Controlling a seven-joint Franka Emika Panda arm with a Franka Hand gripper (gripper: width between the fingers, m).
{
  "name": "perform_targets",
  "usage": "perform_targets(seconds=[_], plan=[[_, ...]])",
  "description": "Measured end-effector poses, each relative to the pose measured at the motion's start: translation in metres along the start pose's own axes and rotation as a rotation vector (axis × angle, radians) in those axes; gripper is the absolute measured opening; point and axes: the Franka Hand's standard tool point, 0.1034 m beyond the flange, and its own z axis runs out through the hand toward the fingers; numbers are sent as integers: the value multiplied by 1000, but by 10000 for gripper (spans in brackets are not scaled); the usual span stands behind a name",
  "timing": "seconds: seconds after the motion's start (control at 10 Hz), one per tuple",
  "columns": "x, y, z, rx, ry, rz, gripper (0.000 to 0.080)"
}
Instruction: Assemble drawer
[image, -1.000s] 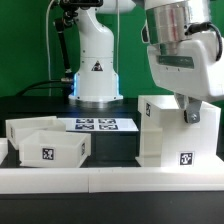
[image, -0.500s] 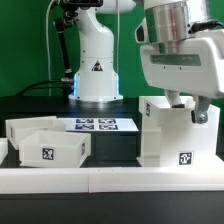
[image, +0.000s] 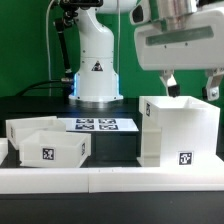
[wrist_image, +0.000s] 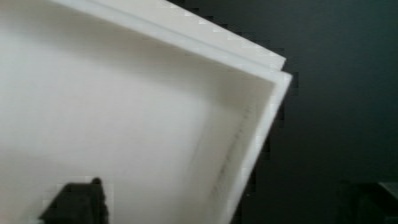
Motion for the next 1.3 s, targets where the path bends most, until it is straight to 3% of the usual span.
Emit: perform_targets(seconds=[0.2, 0.7, 0.8, 0.9, 1.1, 1.3], plan=[[9, 1, -16, 15, 13, -173, 648], [11, 5, -12, 0, 3, -325, 648], [13, 10, -11, -31, -6, -506, 648], [19, 14, -16, -40, -15, -630, 648], [31, 26, -18, -45, -15, -814, 648], [30, 25, -17, -44, -17, -817, 648]])
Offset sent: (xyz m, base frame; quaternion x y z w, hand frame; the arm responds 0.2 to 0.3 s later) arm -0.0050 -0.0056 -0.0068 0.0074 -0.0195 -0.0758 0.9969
